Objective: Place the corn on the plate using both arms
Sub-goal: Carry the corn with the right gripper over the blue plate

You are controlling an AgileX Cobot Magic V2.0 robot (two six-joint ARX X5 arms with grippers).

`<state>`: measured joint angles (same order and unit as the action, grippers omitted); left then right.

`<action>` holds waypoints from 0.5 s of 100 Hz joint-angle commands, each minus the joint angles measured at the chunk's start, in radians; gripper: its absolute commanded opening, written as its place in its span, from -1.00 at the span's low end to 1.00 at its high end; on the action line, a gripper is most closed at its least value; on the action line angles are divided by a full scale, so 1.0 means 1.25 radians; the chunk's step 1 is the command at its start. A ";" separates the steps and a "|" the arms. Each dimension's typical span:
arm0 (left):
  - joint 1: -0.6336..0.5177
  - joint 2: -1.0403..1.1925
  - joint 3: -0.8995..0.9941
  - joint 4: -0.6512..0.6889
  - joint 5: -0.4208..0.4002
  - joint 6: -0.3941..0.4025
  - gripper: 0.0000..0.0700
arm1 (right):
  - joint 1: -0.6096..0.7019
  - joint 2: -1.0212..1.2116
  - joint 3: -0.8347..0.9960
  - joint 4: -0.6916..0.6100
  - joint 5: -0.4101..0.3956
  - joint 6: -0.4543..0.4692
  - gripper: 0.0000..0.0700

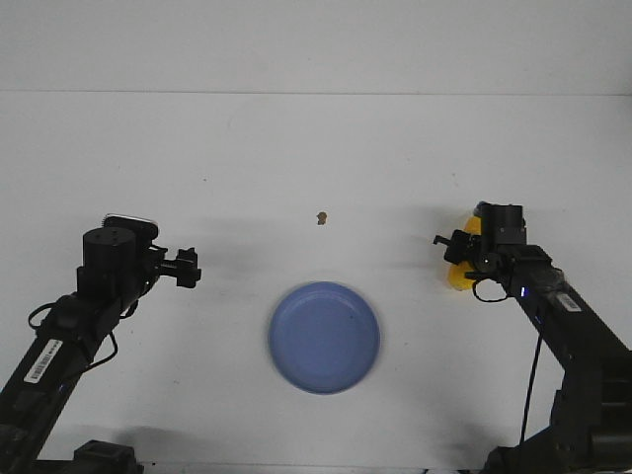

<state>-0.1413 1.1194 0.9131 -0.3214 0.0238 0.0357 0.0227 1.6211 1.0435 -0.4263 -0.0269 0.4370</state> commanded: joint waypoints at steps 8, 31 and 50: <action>0.001 0.009 0.005 0.004 -0.002 0.005 0.55 | 0.071 -0.076 0.014 -0.023 -0.008 -0.050 -0.38; 0.001 0.009 0.005 0.004 -0.002 0.005 0.55 | 0.277 -0.182 0.014 -0.065 -0.045 -0.058 -0.38; 0.001 0.009 0.005 0.004 -0.002 0.005 0.55 | 0.453 -0.173 0.014 -0.081 -0.041 -0.049 -0.38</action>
<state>-0.1413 1.1194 0.9131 -0.3218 0.0238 0.0357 0.5331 1.3788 1.0466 -0.5346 -0.0795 0.3744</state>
